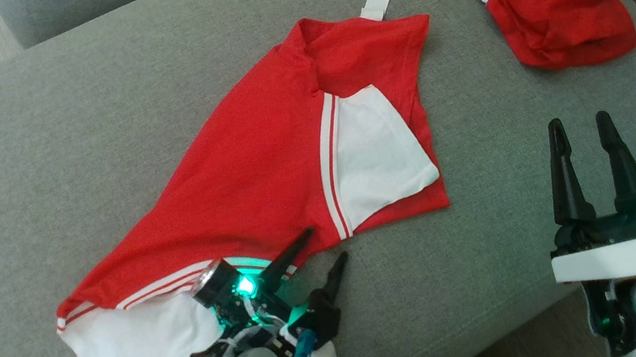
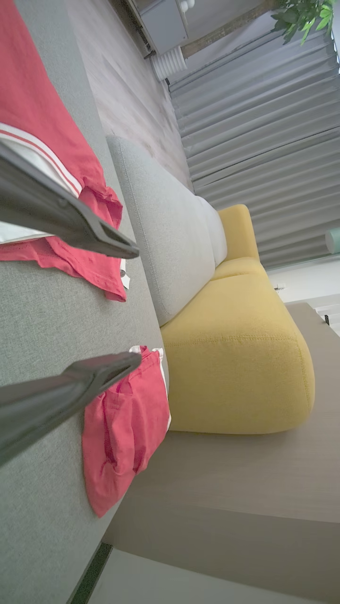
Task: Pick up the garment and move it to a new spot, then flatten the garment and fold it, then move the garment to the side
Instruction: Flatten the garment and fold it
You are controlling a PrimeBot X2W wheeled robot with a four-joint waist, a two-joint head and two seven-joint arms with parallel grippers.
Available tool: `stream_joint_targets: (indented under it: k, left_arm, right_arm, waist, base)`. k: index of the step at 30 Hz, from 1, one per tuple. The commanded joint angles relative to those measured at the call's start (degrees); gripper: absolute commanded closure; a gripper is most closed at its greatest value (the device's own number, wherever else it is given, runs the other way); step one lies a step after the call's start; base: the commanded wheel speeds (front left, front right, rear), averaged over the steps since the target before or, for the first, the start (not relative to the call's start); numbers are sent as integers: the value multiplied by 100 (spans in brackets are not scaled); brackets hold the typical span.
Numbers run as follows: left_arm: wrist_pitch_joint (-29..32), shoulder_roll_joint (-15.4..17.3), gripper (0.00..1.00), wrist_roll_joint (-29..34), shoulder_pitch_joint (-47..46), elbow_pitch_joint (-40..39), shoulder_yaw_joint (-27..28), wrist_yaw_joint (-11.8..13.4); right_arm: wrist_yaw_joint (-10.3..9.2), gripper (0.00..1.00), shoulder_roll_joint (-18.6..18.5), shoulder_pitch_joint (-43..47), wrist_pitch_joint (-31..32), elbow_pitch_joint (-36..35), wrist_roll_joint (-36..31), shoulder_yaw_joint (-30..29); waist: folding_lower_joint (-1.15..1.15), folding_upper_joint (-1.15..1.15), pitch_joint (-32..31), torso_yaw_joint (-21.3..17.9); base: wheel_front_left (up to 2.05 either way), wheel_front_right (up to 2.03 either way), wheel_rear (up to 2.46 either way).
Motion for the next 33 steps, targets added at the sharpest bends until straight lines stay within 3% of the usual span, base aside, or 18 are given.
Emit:
stream_joint_targets:
  k: [1,6,22,23,24,27,33]
  left_arm:
    - [84,349,0,50,-80,39,177,112]
    - [204,691,0,45,-18,-175,239,206]
    - [633,1284,0,-101,345,-1525,103,-57]
    - [637,1308,7,-103,346,-1614,86,-80]
    - [642,1333,47,-97,340,-1692,60,-111]
    - [646,1380,100,-71,299,-1909,-3,-171]
    - [616,1457,100,-114,252,-2386,-67,-300]
  right_arm:
    - [-4,0,-14,-46,-22,-164,-33,91]
    - [-4,0,9,-25,-22,-185,-31,92]
    - [-4,0,-4,5,-22,-169,9,59]
    - [-4,0,2,1,-22,-163,13,68]
    - [-4,0,8,-6,-22,-160,14,77]
    - [-4,0,14,-36,-22,-148,15,104]
    - [-4,0,8,-47,-22,-110,18,101]
  waist:
    - [0,0,-12,11]
    - [0,0,-31,66]
    - [0,0,-18,212]
    - [0,0,-14,219]
    - [0,0,-7,222]
    - [0,0,3,229]
    - [0,0,-27,240]
  base:
    - [0,0,0]
    - [0,0,0]
    - [0,0,0]
    - [0,0,0]
    - [0,0,0]
    - [0,0,0]
    - [0,0,0]
